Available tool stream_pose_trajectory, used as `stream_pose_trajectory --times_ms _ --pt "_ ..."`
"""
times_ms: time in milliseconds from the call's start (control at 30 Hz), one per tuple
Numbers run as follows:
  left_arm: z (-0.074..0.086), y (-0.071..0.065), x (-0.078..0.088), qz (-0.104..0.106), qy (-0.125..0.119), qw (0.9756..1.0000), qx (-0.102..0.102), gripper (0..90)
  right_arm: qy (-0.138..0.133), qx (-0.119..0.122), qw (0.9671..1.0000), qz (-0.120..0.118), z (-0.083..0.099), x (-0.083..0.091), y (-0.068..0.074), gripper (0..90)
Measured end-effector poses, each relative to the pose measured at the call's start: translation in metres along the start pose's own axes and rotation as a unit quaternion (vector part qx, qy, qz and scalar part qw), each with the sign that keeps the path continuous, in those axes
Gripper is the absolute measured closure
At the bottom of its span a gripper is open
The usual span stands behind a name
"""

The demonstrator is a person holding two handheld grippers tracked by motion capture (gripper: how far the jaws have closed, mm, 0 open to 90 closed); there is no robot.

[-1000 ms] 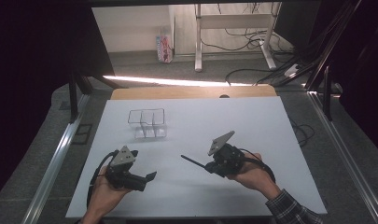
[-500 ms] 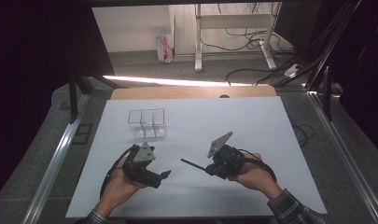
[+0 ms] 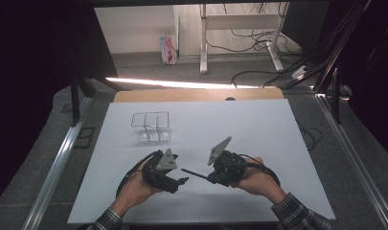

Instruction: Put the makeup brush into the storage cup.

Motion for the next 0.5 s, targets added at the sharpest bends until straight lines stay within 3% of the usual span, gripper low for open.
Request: stream_pose_trajectory --times_ms 233,500 --pt "-0.004 -0.011 -0.009 0.013 0.011 0.9989 -0.044 35.1 0.015 0.005 0.9998 -0.009 0.000 -0.003 0.002 84.0" --pt "-0.001 -0.017 -0.013 0.017 0.031 0.9958 -0.085 54.2 0.028 0.007 0.9994 -0.018 -0.001 -0.006 0.005 84.0"
Point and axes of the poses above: each handheld gripper's, and its own axes: x roughly backward along the jaws, z roughly out of its underside, y roughly to its left, the point moved 9 cm from there along -x, roughly forward along the jaws, and after that the axes turned 7 degrees about -y, right-handed, at the moved point
